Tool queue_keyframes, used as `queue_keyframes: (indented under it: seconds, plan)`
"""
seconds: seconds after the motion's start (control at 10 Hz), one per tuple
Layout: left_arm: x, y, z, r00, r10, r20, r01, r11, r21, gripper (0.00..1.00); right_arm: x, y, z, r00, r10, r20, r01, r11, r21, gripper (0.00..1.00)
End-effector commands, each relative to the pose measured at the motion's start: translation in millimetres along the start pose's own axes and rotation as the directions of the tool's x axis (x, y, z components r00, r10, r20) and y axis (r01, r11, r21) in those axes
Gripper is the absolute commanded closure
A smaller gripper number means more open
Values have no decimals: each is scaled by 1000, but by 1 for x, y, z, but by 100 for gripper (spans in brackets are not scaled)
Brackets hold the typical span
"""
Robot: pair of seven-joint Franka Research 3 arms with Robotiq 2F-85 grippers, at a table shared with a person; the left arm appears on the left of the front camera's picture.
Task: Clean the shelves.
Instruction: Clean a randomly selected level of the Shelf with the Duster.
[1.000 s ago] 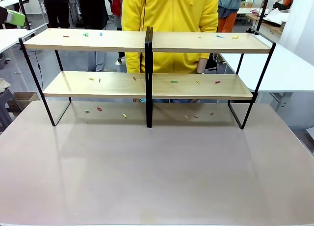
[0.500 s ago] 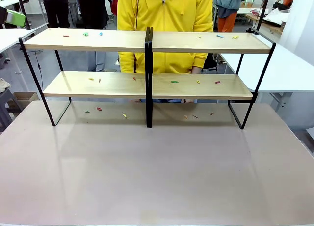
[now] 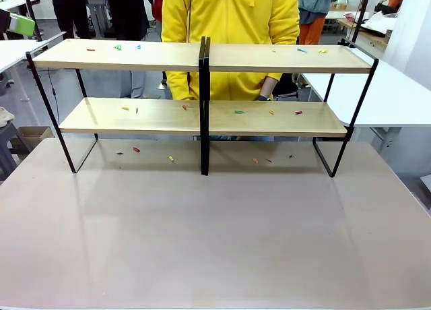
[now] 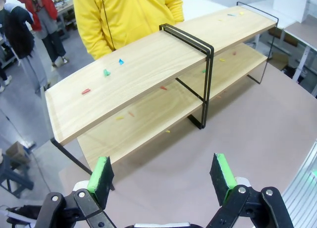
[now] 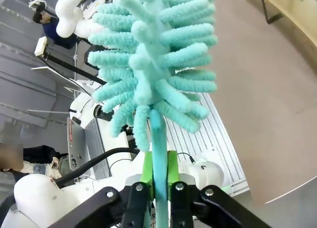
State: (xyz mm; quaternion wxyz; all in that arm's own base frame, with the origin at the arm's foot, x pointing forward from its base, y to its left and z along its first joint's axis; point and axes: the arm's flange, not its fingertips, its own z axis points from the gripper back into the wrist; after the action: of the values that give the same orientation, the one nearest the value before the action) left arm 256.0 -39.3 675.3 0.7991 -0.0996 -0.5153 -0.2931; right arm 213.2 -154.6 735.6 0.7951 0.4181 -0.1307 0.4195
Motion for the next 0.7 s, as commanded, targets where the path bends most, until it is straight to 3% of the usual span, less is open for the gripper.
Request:
queue_keyframes:
  seconds: [0.0,0.1,0.2,0.3,0.4,0.5,0.6]
  plan:
    - [-1,1,-2,1000,0,5,0,1000,-1,0,-1,5,1,1000,-15,-10,15,1000,4,100]
    - [-1,1,-2,1000,0,5,0,1000,-1,0,-1,5,1,1000,-15,-10,15,1000,4,100]
    - [-1,1,-2,1000,0,5,0,1000,-1,0,0,0,0,1000,0,0,0,1000,0,88]
    - [-1,1,-2,1000,0,5,0,1000,-1,0,-10,21,-50,909,-97,-406,76,995,-67,88]
    - [-1,1,-2,1000,0,5,0,1000,-1,0,-8,8,-141,754,-132,-644,79,991,-111,88]
    - [-1,1,-2,1000,0,5,0,1000,-1,0,-7,-12,-207,713,-205,-671,83,974,-210,88]
    - [-1,1,-2,1000,0,5,0,1000,-1,0,-3,-24,-266,717,-189,-671,80,979,-189,88]
